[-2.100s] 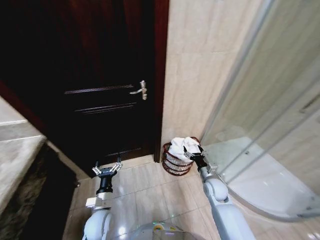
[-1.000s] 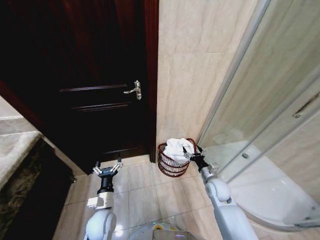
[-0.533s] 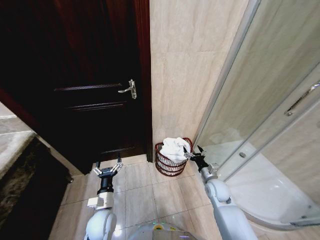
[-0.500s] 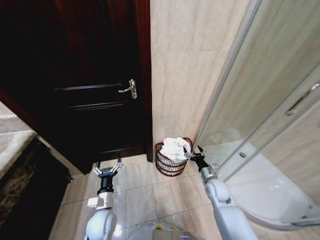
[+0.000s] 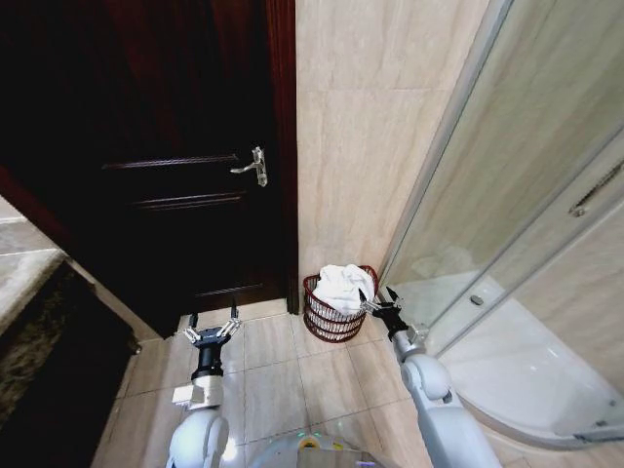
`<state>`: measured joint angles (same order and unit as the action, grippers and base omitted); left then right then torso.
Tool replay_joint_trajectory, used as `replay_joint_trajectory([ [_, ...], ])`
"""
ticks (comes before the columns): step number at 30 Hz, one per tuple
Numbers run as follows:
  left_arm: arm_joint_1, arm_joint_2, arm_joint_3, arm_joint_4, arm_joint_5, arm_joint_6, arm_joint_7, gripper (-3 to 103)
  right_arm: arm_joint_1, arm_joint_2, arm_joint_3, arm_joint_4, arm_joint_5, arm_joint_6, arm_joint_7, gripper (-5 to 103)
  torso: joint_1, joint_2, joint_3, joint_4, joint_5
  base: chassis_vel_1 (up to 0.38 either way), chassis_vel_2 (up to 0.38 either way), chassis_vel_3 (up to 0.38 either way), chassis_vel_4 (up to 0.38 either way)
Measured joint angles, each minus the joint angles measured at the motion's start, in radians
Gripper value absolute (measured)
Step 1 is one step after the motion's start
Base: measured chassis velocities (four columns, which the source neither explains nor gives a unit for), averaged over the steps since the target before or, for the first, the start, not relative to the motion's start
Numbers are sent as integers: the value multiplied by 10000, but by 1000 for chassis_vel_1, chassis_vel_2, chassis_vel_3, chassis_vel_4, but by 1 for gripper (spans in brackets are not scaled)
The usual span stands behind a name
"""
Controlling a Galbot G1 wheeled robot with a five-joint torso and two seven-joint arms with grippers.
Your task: Discard the used towel into the hamper.
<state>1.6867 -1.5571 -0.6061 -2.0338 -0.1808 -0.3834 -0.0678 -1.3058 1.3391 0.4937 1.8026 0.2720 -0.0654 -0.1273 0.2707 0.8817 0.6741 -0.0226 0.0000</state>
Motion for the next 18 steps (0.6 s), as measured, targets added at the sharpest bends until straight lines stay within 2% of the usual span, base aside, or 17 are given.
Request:
replay_joint_trajectory([
  [8, -89, 29, 100, 96, 21, -198, -162, 100, -60, 31, 223, -250, 62, 249, -429, 100, -120, -286, -166, -1, 0, 0, 0, 0, 0],
  [18, -84, 41, 125, 68, 34, -201, -180, 100, -22, 21, 252, -394, 103, 345, -550, 100, -128, -297, -178, 0, -1, -13, 14, 17, -20],
])
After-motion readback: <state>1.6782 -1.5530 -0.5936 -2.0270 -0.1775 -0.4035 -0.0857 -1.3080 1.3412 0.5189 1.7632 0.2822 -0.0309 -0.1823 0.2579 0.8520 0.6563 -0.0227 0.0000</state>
